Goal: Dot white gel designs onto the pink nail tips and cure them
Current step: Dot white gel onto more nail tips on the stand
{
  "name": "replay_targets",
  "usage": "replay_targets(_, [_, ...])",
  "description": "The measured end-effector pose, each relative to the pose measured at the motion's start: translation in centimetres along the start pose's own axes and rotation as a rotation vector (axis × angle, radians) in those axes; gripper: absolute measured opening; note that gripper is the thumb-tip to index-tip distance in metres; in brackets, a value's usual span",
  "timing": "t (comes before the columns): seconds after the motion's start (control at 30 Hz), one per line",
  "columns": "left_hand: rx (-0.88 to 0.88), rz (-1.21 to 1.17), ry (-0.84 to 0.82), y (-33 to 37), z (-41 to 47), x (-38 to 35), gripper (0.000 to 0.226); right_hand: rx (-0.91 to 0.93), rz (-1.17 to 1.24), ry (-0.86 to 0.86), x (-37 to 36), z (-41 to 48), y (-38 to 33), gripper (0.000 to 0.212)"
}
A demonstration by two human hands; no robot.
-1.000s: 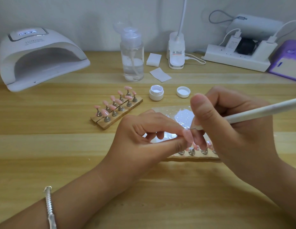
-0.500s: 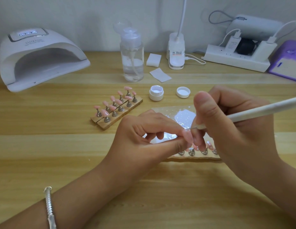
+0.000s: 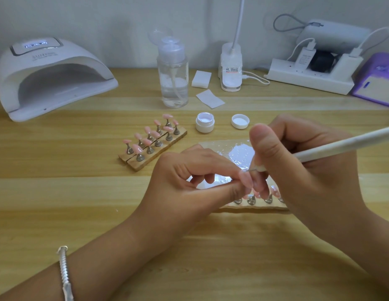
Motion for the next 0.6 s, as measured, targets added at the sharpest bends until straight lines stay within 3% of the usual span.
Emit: replay_targets(0.6, [0.001,0.020,-0.009,0.01,-0.02,-0.08,0.002,-0.006,0.023,-0.024,-0.14,0.08,0.08,0.038])
Point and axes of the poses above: each hand's wrist, its own z-axis towards the middle knuckle, its own x-axis out of the back of the hand, y = z × x, the point moved 9 cm from there along z, towards the middle knuckle, and after that the axes turned 14 degrees about -y, right-handed, at the moved point
